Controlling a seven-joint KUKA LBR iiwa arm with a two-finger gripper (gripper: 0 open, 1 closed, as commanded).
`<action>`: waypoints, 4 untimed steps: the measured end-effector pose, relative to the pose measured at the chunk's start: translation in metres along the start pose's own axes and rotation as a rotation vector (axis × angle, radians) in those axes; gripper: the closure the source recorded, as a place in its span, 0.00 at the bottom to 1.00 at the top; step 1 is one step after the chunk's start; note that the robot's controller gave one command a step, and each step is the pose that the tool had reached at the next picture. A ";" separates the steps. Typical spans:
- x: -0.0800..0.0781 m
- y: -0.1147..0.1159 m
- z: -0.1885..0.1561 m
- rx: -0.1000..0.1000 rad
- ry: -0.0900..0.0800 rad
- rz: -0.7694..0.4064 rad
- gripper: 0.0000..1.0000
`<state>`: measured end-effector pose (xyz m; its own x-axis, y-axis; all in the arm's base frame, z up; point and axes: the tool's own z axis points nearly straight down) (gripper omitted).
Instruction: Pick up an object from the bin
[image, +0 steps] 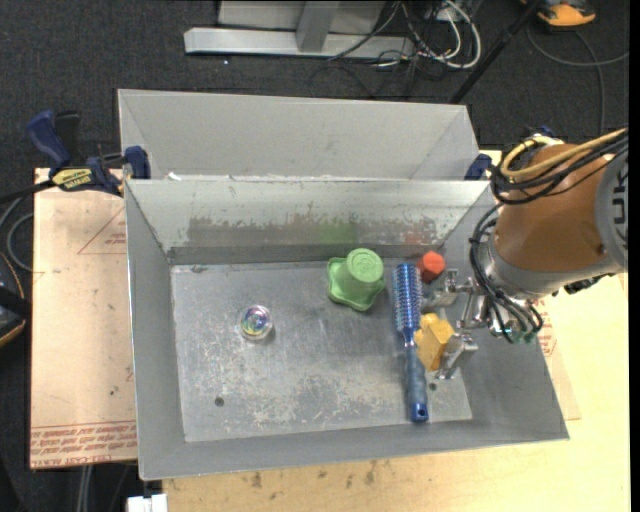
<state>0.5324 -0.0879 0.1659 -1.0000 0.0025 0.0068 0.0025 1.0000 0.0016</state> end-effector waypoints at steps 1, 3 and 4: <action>-0.007 -0.002 0.054 0.004 -0.033 0.073 0.00; -0.039 0.092 0.084 -0.001 -0.017 0.349 0.00; -0.038 0.093 0.084 -0.002 -0.015 0.346 1.00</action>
Offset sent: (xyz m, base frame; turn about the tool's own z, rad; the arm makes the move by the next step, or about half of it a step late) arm -0.0016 -0.0019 -0.0914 0.0900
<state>0.5704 0.0055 0.0818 -0.9398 0.3417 -0.0077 0.3417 0.9398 0.0041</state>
